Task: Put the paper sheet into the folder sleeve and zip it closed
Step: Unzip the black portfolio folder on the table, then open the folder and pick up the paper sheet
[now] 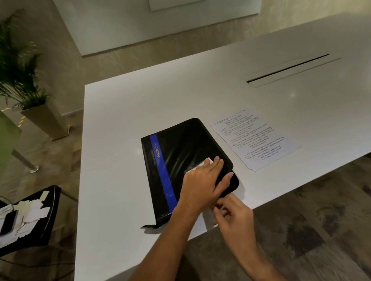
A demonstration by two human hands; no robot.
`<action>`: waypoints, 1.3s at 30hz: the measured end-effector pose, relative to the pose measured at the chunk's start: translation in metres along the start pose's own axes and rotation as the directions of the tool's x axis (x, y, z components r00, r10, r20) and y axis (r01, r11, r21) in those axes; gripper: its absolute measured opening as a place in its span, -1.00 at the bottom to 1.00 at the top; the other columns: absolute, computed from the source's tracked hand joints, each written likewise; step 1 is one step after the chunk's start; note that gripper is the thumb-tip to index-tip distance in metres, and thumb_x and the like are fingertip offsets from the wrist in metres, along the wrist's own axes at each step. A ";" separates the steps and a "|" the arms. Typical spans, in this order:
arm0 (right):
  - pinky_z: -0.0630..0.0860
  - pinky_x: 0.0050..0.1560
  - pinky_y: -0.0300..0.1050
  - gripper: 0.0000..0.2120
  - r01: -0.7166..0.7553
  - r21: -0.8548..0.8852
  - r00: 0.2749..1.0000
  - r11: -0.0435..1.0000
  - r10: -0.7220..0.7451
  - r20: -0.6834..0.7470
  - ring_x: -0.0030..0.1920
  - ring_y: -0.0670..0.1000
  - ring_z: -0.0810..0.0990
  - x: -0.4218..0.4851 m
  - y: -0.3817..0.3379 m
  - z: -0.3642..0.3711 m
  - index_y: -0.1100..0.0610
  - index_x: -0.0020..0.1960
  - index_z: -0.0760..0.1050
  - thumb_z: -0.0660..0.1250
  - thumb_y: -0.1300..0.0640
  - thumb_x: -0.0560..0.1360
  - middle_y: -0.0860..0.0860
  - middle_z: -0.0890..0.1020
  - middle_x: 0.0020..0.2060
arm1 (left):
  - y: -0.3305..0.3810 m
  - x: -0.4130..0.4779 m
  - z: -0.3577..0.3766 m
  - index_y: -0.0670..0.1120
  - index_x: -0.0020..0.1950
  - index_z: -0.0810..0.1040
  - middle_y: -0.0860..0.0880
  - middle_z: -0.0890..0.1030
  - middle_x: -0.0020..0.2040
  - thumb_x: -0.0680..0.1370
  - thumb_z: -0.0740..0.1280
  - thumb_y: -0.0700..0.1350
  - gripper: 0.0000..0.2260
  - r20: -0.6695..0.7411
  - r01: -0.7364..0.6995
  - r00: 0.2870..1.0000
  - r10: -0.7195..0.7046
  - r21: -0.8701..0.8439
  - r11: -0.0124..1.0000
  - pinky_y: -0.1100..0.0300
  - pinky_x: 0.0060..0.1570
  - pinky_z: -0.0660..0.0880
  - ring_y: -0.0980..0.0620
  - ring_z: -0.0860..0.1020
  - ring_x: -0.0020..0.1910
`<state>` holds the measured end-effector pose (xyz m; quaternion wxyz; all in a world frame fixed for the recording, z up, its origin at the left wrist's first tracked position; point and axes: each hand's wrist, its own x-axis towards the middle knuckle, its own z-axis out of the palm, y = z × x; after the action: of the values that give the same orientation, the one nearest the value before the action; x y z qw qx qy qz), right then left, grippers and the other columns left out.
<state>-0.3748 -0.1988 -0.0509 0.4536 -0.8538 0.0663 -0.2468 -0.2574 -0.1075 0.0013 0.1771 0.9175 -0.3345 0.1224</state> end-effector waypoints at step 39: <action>0.67 -0.13 -0.16 -0.90 0.215 -0.141 0.908 0.966 -0.145 0.393 -0.12 -0.15 0.67 -0.023 -0.039 0.081 -0.04 0.02 0.67 0.51 -0.01 0.54 -0.19 0.68 -0.05 | -0.076 -0.076 -0.101 -0.30 0.51 0.46 -0.18 0.60 0.47 0.74 0.12 -0.12 -0.59 -0.738 -0.111 0.558 -0.379 -0.519 0.847 0.45 0.18 0.54 0.31 0.61 0.20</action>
<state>-0.3602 -0.1085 -0.0654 0.3534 -0.9255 -0.0797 -0.1108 -0.2746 0.0312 0.0483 0.5564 0.6958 -0.1590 0.4254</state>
